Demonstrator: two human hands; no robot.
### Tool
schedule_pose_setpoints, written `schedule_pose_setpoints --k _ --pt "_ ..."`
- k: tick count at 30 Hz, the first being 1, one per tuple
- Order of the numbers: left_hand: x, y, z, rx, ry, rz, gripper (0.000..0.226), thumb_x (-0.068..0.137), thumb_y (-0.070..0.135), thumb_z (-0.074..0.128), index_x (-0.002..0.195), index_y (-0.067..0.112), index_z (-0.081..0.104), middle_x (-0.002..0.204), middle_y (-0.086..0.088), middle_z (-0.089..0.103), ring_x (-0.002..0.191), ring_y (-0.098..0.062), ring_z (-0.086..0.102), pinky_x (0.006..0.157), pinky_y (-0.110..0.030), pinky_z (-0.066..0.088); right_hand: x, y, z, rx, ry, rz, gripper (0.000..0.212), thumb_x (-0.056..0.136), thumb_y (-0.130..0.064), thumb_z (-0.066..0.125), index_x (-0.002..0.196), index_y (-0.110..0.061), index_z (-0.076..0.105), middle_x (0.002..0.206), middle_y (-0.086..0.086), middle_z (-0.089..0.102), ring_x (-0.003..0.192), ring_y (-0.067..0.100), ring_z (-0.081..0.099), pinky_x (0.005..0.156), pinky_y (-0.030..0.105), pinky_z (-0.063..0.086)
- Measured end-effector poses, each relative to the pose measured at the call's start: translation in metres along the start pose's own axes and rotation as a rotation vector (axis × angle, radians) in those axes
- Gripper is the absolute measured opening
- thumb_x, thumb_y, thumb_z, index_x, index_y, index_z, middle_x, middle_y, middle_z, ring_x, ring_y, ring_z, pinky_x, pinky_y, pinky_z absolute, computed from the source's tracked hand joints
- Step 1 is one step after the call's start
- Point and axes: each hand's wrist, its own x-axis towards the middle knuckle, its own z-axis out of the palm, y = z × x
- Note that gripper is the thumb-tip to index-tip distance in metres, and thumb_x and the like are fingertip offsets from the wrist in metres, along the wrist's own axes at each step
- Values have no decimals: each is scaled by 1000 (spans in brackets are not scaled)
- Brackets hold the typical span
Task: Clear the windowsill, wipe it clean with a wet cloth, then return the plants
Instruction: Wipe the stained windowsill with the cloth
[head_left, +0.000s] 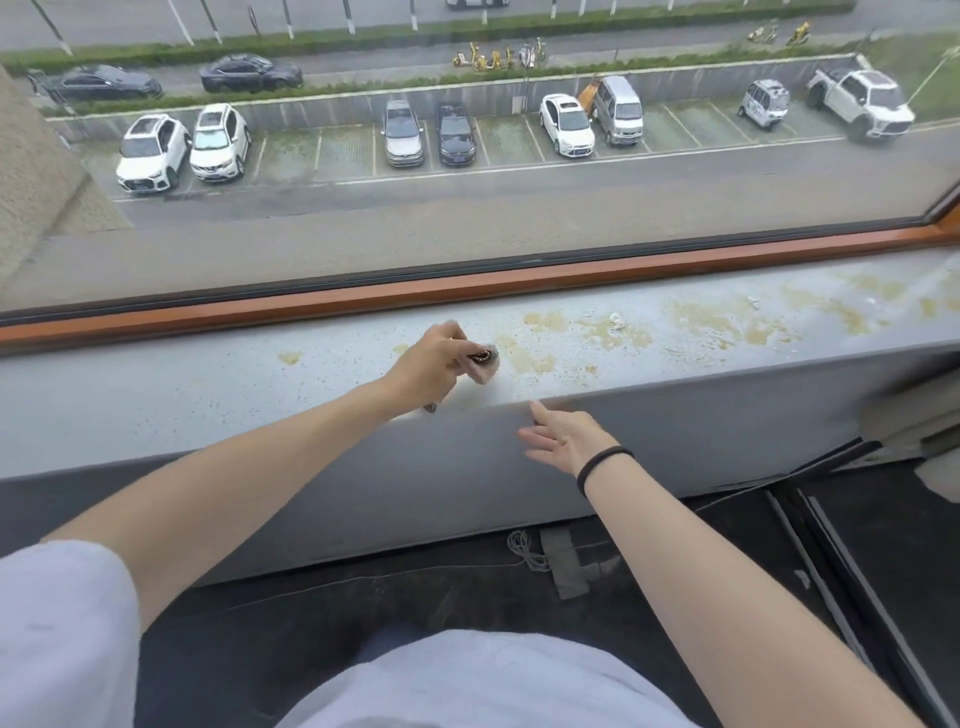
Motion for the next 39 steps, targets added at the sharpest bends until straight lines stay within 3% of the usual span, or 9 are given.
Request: schedule_pose_setpoints --k 2,5,9,14,18,21,25,30,39 --pt "9 -1 2 65 40 -69 39 89 -8 46 120 7 65 100 -6 49 89 -25 55 62 -26 45 -1 1 -28 -25 37 -5 45 91 -22 61 125 5 47 92 16 57 100 25 64 84 42 54" --pt "-2 8 30 207 7 -106 50 87 -7 41 123 20 64 109 -9 51 102 -28 51 69 -35 47 2 -5 -70 -12 119 -21 45 94 -22 57 129 4 45 104 21 59 100 26 62 87 42 52" --pt "-30 33 61 82 -108 78 50 82 -15 45 112 19 67 98 0 57 102 -21 57 60 -37 47 6 -18 -104 69 165 -37 48 97 -24 52 135 2 39 118 24 57 97 28 61 82 40 51" --pt "-25 63 54 -24 25 -70 42 88 -12 41 116 7 66 107 -12 55 71 -14 52 49 -12 36 4 -35 -106 114 58 -77 48 95 -16 55 136 1 38 135 21 45 115 32 57 95 45 48" --pt "-13 64 40 46 111 -184 41 91 -8 40 120 8 64 111 -14 50 96 -28 54 73 -34 49 1 -40 -108 103 38 -43 41 97 -10 51 135 1 40 134 23 47 117 36 56 92 46 46" --pt "-12 62 37 123 115 -246 43 90 -6 39 119 11 65 111 -12 52 93 -28 55 68 -33 48 1 -43 -111 96 10 -42 40 99 -5 44 137 3 36 134 25 48 118 38 55 91 44 46" --pt "5 61 34 171 160 -322 42 91 -2 37 119 14 63 111 -9 52 107 -27 51 84 -40 48 0 -43 -115 109 -15 -43 41 99 4 36 139 8 28 136 30 41 121 42 50 104 49 40" --pt "48 71 26 260 137 -283 39 92 1 35 120 13 59 120 -6 50 113 -24 46 58 -26 39 4 -35 -121 117 6 -31 36 98 2 43 132 13 35 127 33 48 117 44 53 100 49 44" --pt "98 65 41 453 118 -123 35 86 -1 43 117 9 54 115 -12 49 109 -29 46 80 -36 38 15 -22 -116 142 176 -30 31 96 -3 51 121 14 47 121 30 56 100 39 64 81 41 53"
